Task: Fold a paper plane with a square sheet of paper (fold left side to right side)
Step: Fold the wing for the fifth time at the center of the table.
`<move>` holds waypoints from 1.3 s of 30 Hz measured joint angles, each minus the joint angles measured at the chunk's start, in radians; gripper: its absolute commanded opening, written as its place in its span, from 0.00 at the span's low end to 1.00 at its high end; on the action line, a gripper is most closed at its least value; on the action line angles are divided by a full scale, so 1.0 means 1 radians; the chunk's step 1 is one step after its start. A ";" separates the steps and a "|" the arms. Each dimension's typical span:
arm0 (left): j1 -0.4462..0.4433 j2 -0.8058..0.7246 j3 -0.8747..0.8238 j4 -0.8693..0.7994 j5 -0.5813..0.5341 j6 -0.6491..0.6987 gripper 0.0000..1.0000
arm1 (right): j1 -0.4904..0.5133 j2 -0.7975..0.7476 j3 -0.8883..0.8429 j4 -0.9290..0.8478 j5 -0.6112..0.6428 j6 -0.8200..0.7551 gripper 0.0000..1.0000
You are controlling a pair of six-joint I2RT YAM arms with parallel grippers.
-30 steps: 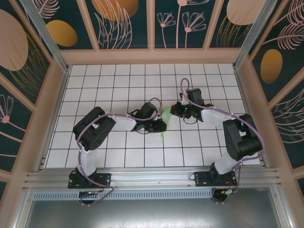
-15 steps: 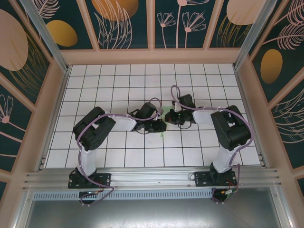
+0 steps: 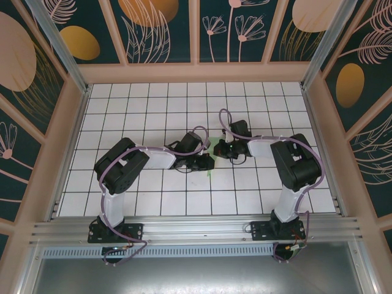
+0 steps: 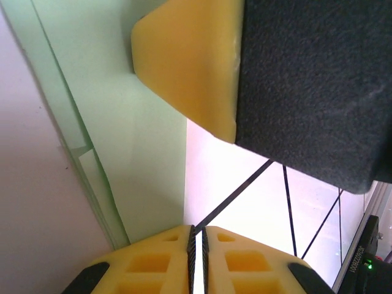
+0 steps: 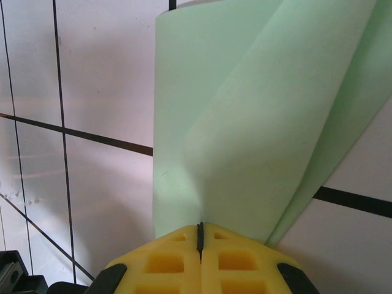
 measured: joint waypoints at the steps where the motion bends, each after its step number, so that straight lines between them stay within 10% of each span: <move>1: 0.000 0.000 0.000 0.000 0.000 0.000 0.14 | -0.001 0.002 0.004 -0.005 0.000 0.000 0.00; 39: 0.000 -0.010 -0.043 0.071 -0.003 -0.001 0.14 | -0.146 0.137 0.217 -0.097 0.019 -0.060 0.00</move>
